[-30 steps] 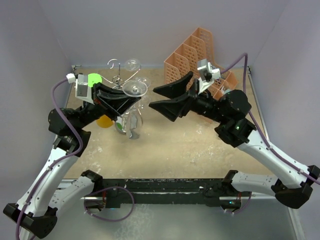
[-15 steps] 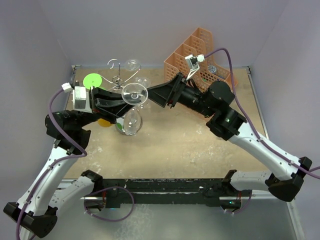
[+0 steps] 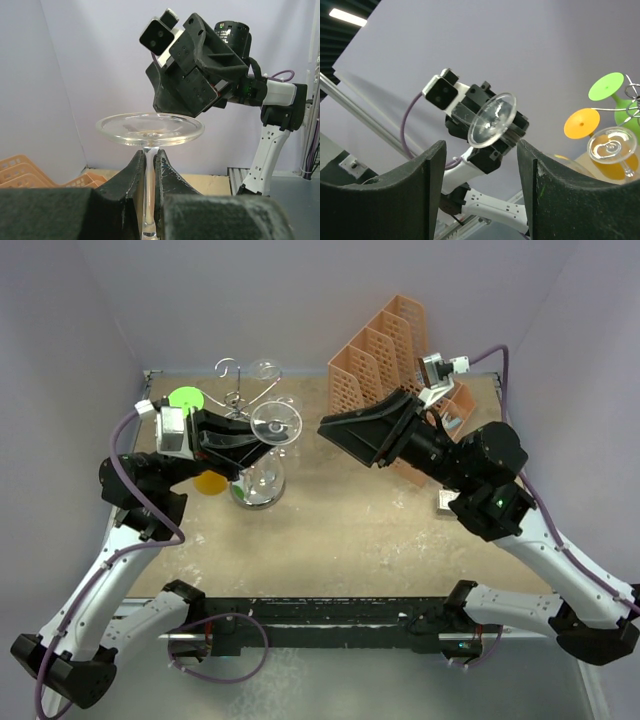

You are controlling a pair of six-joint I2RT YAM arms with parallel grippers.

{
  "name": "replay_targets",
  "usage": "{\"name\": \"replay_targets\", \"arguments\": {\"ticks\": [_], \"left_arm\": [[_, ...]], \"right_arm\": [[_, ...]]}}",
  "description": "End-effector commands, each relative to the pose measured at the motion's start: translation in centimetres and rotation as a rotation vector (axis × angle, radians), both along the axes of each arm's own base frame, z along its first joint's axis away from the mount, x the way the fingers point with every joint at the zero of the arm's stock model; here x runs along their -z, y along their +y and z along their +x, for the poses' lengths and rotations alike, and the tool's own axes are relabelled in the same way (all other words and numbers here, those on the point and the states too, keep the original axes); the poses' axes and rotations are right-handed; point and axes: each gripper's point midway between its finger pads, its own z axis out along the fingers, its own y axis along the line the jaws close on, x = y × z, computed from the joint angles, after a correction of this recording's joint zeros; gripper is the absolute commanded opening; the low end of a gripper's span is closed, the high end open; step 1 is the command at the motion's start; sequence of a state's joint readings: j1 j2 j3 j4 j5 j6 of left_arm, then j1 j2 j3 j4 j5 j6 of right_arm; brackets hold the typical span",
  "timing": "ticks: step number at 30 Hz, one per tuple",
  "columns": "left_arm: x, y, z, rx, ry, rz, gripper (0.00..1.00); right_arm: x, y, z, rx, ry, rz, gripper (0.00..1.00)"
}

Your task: Place the wine glass upside down on the wine glass rack

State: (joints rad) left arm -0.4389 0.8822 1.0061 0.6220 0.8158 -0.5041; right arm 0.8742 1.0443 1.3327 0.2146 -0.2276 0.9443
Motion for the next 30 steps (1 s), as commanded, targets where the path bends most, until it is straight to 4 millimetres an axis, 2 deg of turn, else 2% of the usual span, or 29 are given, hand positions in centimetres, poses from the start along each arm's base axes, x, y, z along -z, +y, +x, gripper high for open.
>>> {"name": "replay_targets", "arguments": {"ticks": [1, 7, 13, 21, 24, 30], "left_arm": [[-2.8, 0.6, -1.6, 0.01, -0.107, -0.041, 0.0], [-3.0, 0.6, -2.4, 0.036, -0.143, -0.039, 0.0], [-2.9, 0.4, -2.4, 0.056, -0.145, -0.027, 0.0], [-2.3, 0.1, -2.5, 0.083, -0.141, -0.003, 0.0], [-2.0, 0.0, -2.8, 0.093, -0.141, 0.007, 0.0], [-1.6, 0.1, -3.2, 0.107, -0.129, 0.012, 0.0]], "right_arm": [[-2.5, -0.3, -0.1, 0.001, -0.013, 0.052, 0.59], [-1.1, 1.4, 1.1, -0.008, 0.039, -0.022, 0.51], [-0.7, 2.4, 0.3, -0.081, 0.008, -0.043, 0.47], [-0.2, 3.4, -0.6, -0.163, 0.038, -0.085, 0.37], [0.1, 3.7, -0.9, -0.198, 0.056, -0.099, 0.3], [-0.1, 3.8, -1.7, -0.247, 0.07, -0.086, 0.04]]}}
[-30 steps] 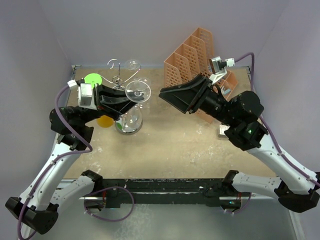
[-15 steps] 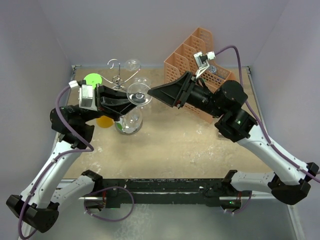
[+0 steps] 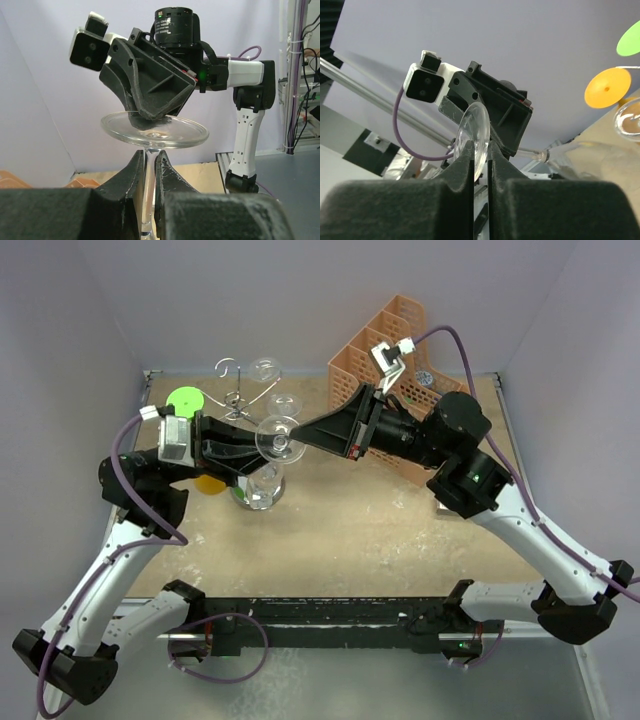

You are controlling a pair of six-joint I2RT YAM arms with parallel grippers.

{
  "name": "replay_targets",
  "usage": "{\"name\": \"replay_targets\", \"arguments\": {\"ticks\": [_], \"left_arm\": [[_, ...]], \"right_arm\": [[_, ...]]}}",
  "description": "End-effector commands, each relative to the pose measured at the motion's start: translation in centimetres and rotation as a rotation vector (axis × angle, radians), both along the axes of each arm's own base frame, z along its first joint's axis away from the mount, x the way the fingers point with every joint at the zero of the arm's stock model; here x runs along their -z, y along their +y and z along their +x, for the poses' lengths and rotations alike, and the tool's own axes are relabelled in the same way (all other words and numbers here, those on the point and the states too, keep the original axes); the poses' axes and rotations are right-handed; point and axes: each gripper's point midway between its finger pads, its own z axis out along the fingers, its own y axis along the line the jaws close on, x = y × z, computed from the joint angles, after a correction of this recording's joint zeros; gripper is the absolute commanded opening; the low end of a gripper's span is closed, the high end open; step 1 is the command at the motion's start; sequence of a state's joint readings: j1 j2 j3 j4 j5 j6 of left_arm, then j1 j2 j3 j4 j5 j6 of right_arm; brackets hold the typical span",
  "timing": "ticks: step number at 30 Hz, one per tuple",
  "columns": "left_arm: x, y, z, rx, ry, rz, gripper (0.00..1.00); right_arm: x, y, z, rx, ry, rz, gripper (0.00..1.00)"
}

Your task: Place the wine glass upside down on the wine glass rack

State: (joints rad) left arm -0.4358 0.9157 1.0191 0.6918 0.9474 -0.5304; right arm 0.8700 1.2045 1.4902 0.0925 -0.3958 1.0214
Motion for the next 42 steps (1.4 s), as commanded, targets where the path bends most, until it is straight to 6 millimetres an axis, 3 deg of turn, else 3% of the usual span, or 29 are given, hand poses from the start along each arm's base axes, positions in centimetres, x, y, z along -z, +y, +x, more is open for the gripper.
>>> {"name": "replay_targets", "arguments": {"ticks": [1, 8, 18, 23, 28, 36, 42], "left_arm": [[-2.2, 0.8, -1.8, 0.01, -0.064, -0.052, 0.0], [-2.3, 1.1, -2.3, 0.015, -0.028, -0.059, 0.01], [-3.2, 2.0, -3.1, -0.014, 0.035, -0.078, 0.36], [-3.8, 2.6, -2.1, -0.116, 0.055, -0.074, 0.42], [-6.0, 4.0, -2.2, -0.189, 0.074, -0.15, 0.44], [-9.4, 6.7, -1.8, -0.304, 0.172, -0.303, 0.49], [-11.0, 8.4, 0.3, -0.337, 0.402, -0.464, 0.51]], "right_arm": [[-1.5, -0.3, -1.7, -0.071, -0.034, 0.026, 0.0], [-2.4, -0.6, -2.7, -0.115, -0.028, 0.049, 0.0], [-6.3, -2.9, -5.9, -0.195, -0.07, 0.127, 0.0], [-8.4, -4.2, -7.0, -0.2, -0.11, 0.17, 0.0], [-10.9, -5.5, -7.8, -0.177, -0.167, 0.214, 0.0], [-12.8, -5.2, -5.4, -0.046, -0.227, 0.256, 0.0], [-13.6, -3.1, -0.2, 0.137, -0.29, 0.288, 0.0]]}}
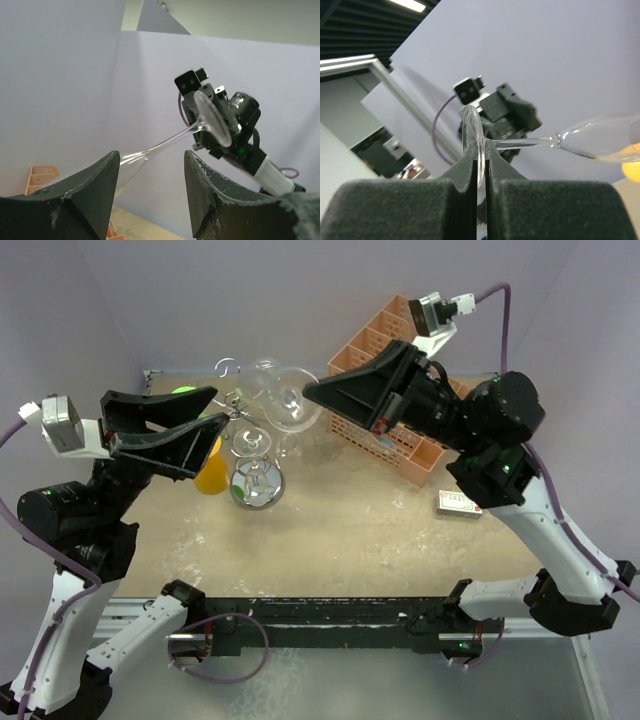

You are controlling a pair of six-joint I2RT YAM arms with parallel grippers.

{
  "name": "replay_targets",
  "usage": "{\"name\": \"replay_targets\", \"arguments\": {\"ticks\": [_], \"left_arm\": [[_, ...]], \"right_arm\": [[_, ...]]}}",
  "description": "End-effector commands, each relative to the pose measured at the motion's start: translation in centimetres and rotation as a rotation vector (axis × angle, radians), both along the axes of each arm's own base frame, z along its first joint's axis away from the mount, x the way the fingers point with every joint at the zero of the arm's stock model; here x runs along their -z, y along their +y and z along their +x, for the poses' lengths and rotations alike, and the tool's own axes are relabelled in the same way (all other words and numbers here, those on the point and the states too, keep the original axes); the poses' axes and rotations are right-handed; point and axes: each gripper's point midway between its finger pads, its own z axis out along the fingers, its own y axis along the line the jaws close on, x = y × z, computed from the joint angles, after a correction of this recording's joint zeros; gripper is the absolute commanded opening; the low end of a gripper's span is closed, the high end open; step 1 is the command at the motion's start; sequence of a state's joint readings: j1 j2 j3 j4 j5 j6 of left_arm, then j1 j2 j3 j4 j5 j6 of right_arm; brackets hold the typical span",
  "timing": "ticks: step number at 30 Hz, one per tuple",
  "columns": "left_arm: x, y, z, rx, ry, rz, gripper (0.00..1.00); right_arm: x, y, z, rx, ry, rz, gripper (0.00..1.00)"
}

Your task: Place the wine glass upside down on the wine glass rack

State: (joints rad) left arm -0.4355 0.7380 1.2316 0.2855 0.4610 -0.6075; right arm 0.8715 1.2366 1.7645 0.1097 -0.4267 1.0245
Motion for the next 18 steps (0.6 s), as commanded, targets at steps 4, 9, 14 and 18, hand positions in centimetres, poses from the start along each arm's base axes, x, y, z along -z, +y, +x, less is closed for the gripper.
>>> {"name": "replay_targets", "arguments": {"ticks": [4, 9, 14, 18], "left_arm": [[-2.3, 2.0, 2.7, 0.002, 0.266, -0.266, 0.51], [-3.1, 1.4, 2.9, 0.105, 0.296, -0.335, 0.51], [-2.0, 1.7, 5.7, 0.02, 0.416, -0.361, 0.5], [0.5, 3.8, 8.6, -0.178, 0.537, -0.391, 0.44]], "right_arm": [[-3.3, 1.9, 5.5, 0.22, -0.146, 0.144, 0.0], [-3.0, 4.2, 7.5, 0.236, -0.19, 0.154, 0.0], [-2.7, 6.1, 8.6, 0.236, -0.251, 0.136, 0.0], [-2.6, 6.5, 8.4, 0.217, -0.278, 0.15, 0.0]]}}
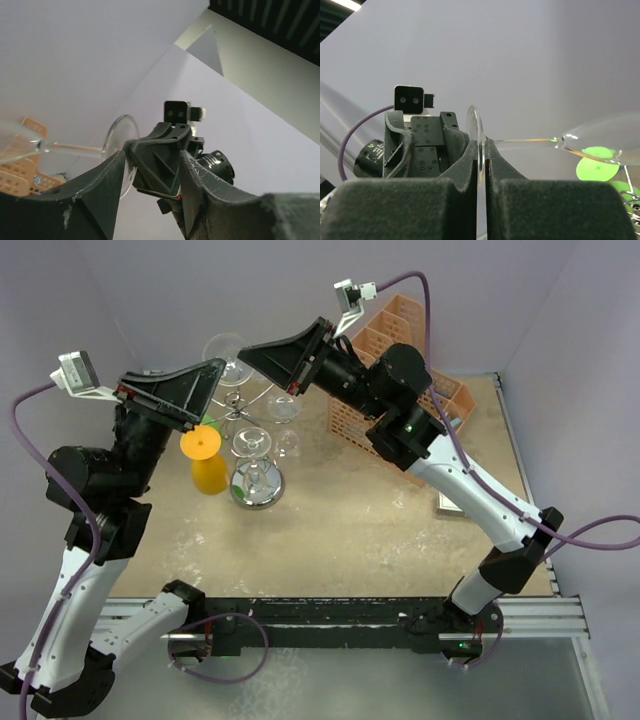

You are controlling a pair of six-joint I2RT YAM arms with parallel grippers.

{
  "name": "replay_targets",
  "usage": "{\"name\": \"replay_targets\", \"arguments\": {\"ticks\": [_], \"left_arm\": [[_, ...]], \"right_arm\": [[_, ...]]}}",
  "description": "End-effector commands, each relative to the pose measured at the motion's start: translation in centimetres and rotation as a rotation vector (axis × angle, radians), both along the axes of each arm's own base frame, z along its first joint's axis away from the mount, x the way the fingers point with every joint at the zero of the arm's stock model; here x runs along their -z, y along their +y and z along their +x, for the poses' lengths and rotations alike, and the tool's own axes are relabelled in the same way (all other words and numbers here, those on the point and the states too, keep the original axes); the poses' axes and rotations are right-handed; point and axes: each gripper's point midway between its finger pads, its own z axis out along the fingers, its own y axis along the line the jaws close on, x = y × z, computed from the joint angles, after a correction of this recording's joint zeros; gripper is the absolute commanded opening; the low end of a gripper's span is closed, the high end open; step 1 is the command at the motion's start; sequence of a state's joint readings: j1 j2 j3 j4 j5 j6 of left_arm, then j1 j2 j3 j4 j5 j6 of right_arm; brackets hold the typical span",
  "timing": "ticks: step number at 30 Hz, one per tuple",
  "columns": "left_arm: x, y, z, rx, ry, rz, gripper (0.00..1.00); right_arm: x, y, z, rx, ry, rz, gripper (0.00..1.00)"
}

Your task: Place the wine glass upside down on the wine glass rack

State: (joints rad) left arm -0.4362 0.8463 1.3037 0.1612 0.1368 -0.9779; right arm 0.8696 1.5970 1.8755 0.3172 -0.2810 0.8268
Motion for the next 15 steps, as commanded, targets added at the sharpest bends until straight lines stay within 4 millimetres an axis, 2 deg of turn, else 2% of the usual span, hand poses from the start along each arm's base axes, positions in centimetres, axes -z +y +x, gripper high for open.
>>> {"name": "replay_targets", "arguments": {"ticks": [1, 8, 12, 15], "left_arm": [[1.1, 2.9, 1.9, -0.178, 0.125, -0.035, 0.44], [-0.3, 3.5, 0.0, -0.17, 0.047, -0.046, 0.45], [0.6, 4.2, 0.6, -0.226, 0.089, -0.033, 0.46], [0.7, 3.6, 1.1, -0.216, 0.094, -0.004, 0.47]], "right_arm": [[-6.9, -3.2, -3.5, -0.009, -0.21, 0.168, 0.0], [-6.8, -3.5, -2.1, 0.061, -0.194, 0.18, 0.0], [-6.8, -3.4, -2.3, 0.048, -0.203, 0.183, 0.0], [-6.7, -3.2, -2.9, 0.018, -0.219, 0.177, 0.0]]}}
